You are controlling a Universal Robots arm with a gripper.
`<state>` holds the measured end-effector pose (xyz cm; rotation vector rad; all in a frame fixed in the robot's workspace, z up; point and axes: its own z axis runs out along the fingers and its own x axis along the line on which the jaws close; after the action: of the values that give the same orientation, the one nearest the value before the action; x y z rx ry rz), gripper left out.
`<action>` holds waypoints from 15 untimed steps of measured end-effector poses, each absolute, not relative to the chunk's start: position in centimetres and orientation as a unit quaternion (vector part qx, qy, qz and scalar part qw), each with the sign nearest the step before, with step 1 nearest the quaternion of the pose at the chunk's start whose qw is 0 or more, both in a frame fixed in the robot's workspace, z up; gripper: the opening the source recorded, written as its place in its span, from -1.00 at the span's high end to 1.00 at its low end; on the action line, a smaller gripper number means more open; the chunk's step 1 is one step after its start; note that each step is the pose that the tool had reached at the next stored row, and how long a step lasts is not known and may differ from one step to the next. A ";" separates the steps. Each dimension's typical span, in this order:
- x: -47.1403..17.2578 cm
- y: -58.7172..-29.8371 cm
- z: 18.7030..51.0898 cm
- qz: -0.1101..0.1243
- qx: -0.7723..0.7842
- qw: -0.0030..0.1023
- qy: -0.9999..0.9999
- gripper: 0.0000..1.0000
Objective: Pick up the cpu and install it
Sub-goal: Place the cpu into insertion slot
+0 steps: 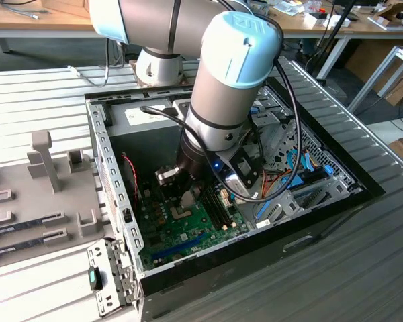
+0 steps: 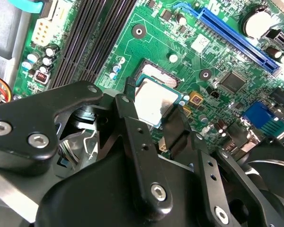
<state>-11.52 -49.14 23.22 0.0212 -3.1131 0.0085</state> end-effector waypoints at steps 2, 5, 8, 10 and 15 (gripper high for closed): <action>-11.6 -49.1 23.1 0.003 0.006 0.014 -1.000 0.05; -11.6 -49.1 22.9 0.002 -0.016 0.014 -1.000 0.05; -11.6 -49.1 22.6 0.003 -0.019 0.014 -1.000 0.05; -11.6 -49.1 22.1 0.003 -0.018 0.014 -1.000 0.05; -11.7 -49.1 21.4 0.003 -0.016 0.014 -1.000 0.05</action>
<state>-11.67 -49.12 21.43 -0.0502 -3.1127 0.0086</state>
